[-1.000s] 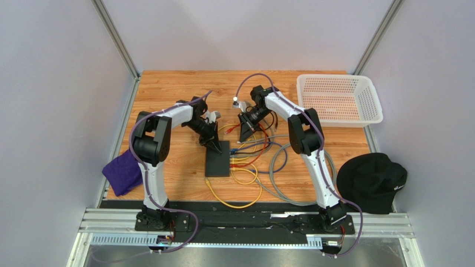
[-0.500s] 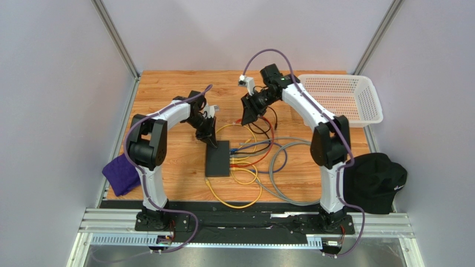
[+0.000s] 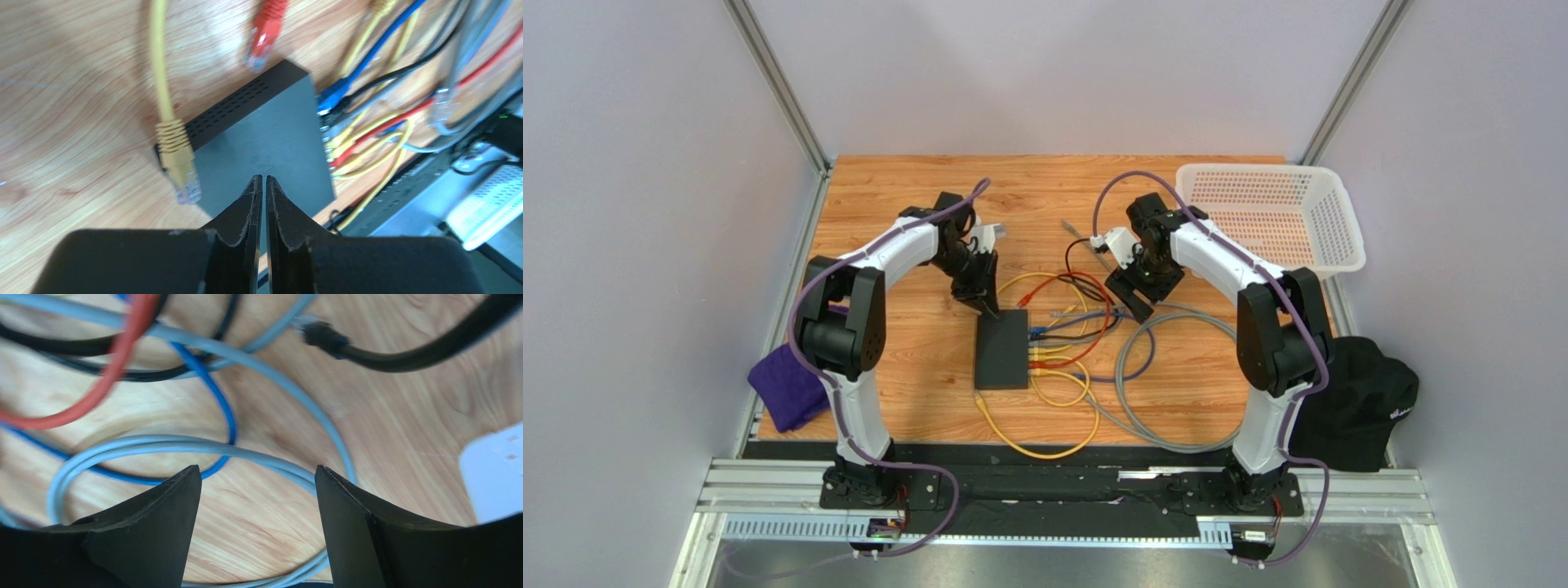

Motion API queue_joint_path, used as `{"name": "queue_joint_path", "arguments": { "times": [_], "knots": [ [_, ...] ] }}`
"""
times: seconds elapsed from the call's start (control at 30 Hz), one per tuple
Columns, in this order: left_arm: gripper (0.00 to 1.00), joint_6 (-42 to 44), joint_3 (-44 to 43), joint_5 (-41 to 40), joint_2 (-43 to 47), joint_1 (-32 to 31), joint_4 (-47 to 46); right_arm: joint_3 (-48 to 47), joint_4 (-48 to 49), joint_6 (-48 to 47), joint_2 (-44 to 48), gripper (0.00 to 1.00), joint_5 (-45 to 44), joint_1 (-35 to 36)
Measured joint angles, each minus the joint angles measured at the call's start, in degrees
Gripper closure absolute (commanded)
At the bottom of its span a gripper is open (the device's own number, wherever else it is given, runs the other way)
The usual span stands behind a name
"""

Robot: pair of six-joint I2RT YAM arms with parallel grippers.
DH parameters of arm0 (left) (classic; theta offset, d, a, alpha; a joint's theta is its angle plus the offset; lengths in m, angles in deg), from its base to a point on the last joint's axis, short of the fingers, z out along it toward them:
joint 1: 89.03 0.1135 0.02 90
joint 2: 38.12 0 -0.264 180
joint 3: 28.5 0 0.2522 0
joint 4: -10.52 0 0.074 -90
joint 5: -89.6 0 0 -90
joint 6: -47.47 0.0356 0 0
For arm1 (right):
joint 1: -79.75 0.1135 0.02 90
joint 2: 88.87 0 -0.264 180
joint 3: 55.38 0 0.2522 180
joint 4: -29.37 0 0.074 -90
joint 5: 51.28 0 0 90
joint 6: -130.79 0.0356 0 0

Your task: Pull the plug from the switch port

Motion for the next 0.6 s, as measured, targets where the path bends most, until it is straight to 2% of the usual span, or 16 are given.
{"name": "queue_joint_path", "arguments": {
  "times": [0.13, 0.4, 0.5, 0.6],
  "knots": [
    [0.86, 2.6, 1.4, -2.9, 0.9, 0.2, 0.9, 0.2, 2.1, 0.9, -1.5, 0.29, -7.0, 0.1],
    [0.85, 3.8, 1.8, -2.6, 4.2, 0.7, 1.0, 3.1, 4.7, -0.9, -4.6, 0.35, -12.4, -0.6],
    [0.85, 3.8, 2.1, -2.1, 5.4, 0.8, 0.9, 3.8, 3.5, -2.4, -6.4, 0.5, -14.1, -1.2],
    [0.85, 3.8, 2.5, -2.0, 6.8, 1.0, 0.8, 4.7, 3.5, -3.4, -6.3, 0.69, -17.7, -2.3]
  ]
}}
